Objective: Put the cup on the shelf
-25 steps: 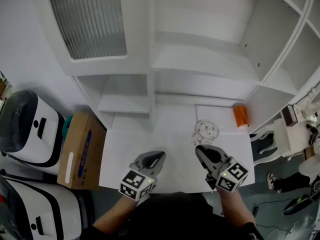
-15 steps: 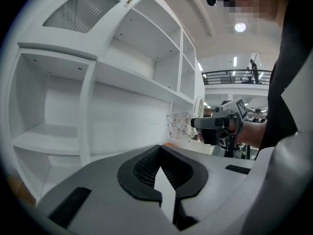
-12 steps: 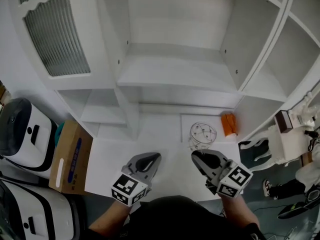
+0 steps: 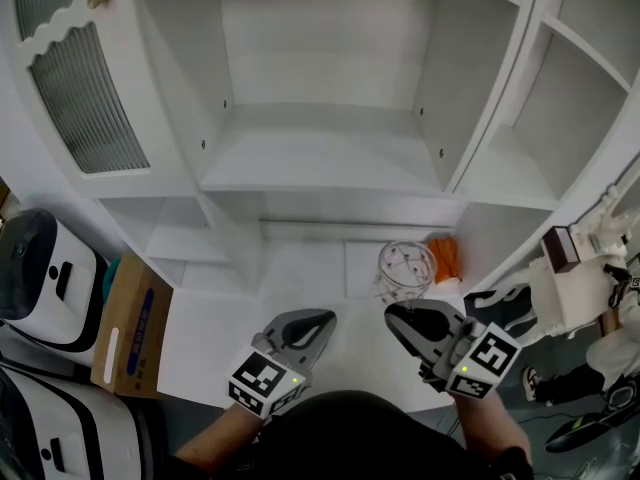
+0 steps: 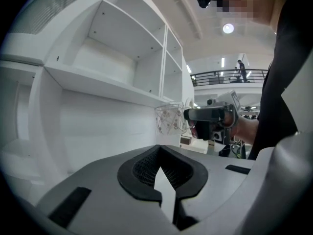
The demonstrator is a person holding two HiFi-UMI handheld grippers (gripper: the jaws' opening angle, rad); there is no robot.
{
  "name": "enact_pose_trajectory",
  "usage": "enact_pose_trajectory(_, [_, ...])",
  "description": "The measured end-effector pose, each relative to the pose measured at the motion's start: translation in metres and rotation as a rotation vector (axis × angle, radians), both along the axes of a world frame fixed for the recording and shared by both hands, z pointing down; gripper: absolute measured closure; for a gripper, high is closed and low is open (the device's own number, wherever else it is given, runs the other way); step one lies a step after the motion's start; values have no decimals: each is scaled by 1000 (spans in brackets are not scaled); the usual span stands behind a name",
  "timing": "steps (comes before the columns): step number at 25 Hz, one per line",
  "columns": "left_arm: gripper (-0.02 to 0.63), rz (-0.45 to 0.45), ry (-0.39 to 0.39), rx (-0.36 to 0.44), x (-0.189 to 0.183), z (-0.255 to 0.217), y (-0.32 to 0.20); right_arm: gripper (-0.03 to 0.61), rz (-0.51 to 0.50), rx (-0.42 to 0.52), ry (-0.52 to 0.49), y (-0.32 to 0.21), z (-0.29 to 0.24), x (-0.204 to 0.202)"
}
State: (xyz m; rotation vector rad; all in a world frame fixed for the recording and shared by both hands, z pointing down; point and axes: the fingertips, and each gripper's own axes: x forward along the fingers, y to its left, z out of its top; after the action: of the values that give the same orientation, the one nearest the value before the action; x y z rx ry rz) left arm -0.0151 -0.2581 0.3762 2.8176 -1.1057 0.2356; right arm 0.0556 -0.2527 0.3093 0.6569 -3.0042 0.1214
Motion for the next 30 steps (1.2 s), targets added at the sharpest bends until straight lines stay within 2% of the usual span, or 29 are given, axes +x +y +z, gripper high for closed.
enact_pose_trajectory(6, [603, 47, -36, 50, 13, -24, 0, 554, -32, 56, 10, -1, -42, 7])
enact_pose_trajectory(14, [603, 88, -40, 96, 15, -55, 2, 554, -42, 137, 49, -8, -87, 9])
enact_pose_trajectory(20, [603, 112, -37, 120, 20, -71, 2, 554, -74, 177, 31, -7, -115, 2])
enact_pose_trajectory(30, [603, 178, -24, 150, 31, -101, 0, 554, -67, 258, 15, -27, -160, -10])
